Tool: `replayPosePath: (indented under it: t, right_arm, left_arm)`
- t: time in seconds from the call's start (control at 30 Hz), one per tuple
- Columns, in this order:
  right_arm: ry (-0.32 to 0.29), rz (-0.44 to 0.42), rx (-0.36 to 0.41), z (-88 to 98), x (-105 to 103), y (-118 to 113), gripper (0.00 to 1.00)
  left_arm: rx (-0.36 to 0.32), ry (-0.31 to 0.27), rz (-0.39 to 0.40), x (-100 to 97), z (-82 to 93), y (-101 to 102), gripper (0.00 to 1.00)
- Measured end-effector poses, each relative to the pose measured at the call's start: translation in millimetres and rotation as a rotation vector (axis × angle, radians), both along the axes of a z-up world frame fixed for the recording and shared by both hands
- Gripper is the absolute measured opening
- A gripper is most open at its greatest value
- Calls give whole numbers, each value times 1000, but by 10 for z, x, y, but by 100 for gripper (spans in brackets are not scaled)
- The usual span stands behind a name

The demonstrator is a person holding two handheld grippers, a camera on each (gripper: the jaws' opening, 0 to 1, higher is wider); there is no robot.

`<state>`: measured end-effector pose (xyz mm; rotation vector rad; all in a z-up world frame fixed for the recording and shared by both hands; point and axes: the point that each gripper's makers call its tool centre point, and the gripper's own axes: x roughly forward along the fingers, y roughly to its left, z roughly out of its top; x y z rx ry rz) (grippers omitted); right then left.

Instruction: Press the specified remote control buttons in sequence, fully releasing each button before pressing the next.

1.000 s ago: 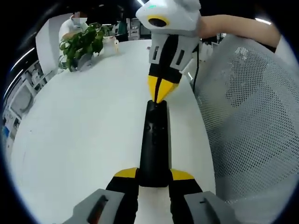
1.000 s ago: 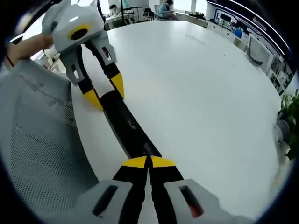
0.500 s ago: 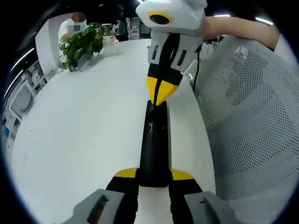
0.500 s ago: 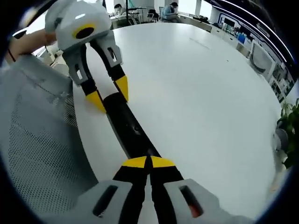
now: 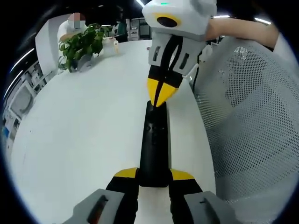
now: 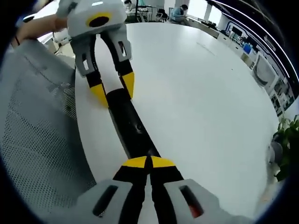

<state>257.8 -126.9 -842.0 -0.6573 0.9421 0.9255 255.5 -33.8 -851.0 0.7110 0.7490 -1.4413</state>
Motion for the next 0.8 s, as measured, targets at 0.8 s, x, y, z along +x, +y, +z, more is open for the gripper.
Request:
replayPosePath:
  t: [0.8]
  right_arm:
    - [11,112,6,3,-88,149,0]
  left_arm:
    - [-23,-6,-39,-58,8,31,24]
